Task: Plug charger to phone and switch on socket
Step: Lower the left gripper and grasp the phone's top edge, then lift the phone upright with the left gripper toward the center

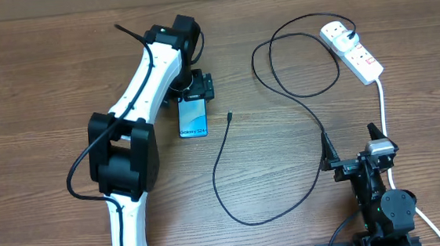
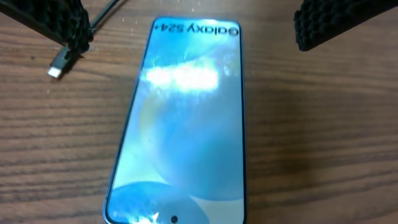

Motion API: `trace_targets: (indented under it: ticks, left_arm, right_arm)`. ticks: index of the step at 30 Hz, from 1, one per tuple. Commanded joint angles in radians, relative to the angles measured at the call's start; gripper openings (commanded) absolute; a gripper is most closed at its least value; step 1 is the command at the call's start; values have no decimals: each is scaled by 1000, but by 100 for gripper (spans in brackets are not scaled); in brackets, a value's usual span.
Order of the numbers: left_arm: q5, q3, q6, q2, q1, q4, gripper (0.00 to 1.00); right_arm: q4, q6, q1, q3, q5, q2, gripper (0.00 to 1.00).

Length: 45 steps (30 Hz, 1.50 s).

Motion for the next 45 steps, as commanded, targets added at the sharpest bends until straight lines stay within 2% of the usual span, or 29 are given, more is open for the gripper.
trace_targets:
  ticks: [1,7,11,22,39,45]
  left_arm:
    - [40,-7,39,54,6,2,99]
    - [44,-8,56,92,-22,24,100]
    - [-11,-8,36,92,-33,35,99]
    - [-53,-70,41,92,-16,73,100]
    - [5,-82,41,93,5,103,100]
    - [4,-106,29,93,3,117,92]
  right_arm:
    - [5,-1,-4,-10,3,-11,100]
    - [6,-1,-4,-10,3,-11,100]
    - [5,-1,-4,-10,3,-11,100]
    - [5,-1,-4,-10,3,-11,100]
    - [5,-1,-4,-10,3,-11,100]
    - [5,-1,-4,-10,3,-11,100]
